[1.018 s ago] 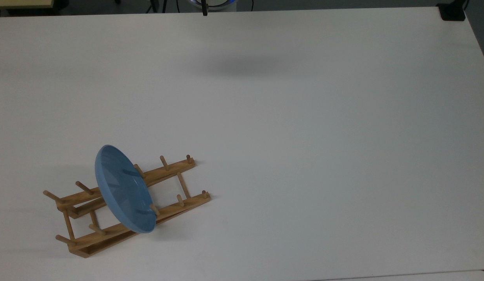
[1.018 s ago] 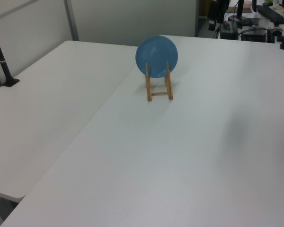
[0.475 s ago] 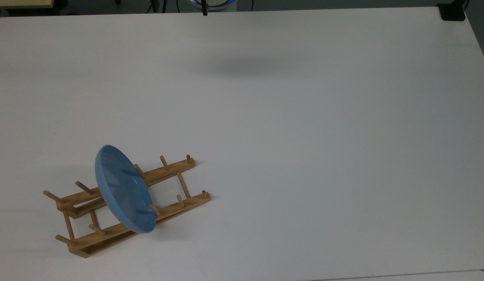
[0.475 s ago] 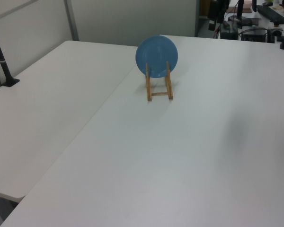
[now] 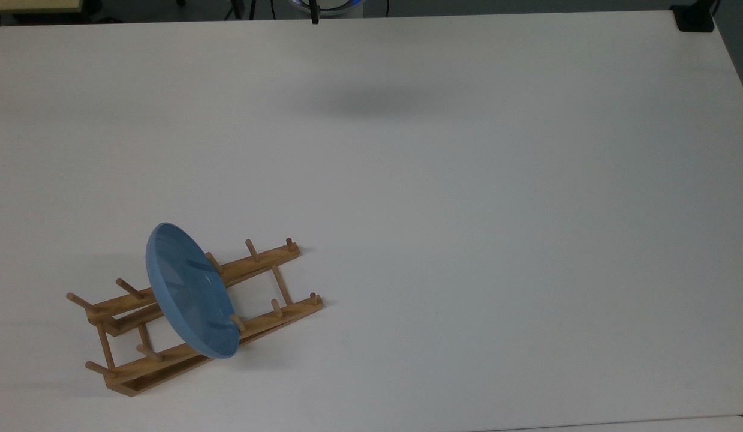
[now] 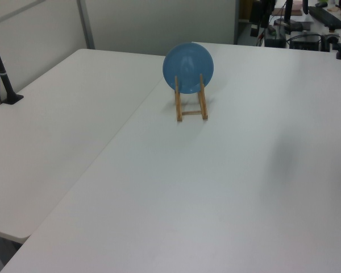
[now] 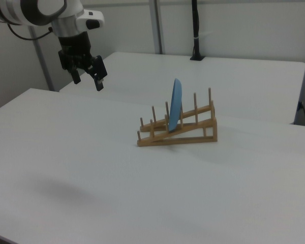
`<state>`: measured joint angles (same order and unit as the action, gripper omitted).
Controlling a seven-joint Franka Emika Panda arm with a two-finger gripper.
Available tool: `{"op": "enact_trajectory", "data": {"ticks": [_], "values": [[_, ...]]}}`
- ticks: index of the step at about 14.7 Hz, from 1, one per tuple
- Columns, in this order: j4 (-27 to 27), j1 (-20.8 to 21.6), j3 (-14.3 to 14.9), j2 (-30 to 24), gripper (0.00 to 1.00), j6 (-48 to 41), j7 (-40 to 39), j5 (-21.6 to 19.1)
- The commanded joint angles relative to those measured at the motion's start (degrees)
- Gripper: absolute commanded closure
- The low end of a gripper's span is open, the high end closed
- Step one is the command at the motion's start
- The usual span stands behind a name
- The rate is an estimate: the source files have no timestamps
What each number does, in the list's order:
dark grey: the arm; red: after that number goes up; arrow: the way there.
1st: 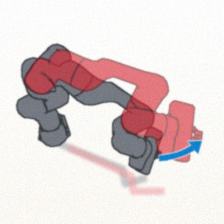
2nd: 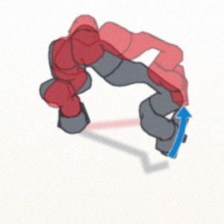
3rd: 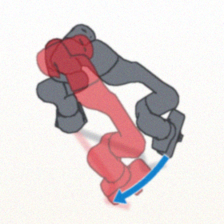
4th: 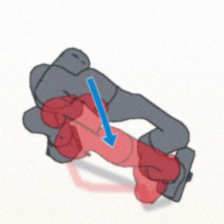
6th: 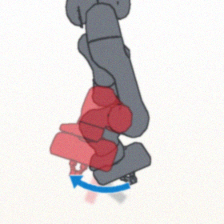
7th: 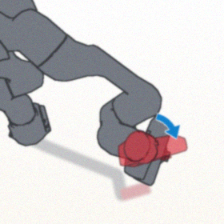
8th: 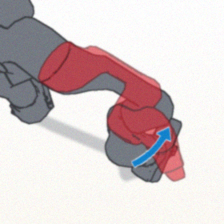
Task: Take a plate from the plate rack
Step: 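Move the open gripper over the rim of the blue plate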
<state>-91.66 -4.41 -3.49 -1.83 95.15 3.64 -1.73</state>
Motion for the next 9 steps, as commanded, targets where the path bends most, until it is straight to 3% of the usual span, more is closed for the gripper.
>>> {"op": "enact_trajectory", "data": {"ticks": [1, 5, 7, 9], "values": [[-0.45, -0.07, 0.06, -0.54, 0.0, -0.93, -4.58, -0.91], [-0.27, -1.74, 0.76, -0.45, 0.0, -1.02, -15.66, -0.38], [-0.18, -1.83, 0.76, 0.25, 0.0, 0.64, -16.99, 2.5], [-0.53, -1.92, 0.76, 1.65, 0.0, 8.43, -15.33, 3.93]]}}
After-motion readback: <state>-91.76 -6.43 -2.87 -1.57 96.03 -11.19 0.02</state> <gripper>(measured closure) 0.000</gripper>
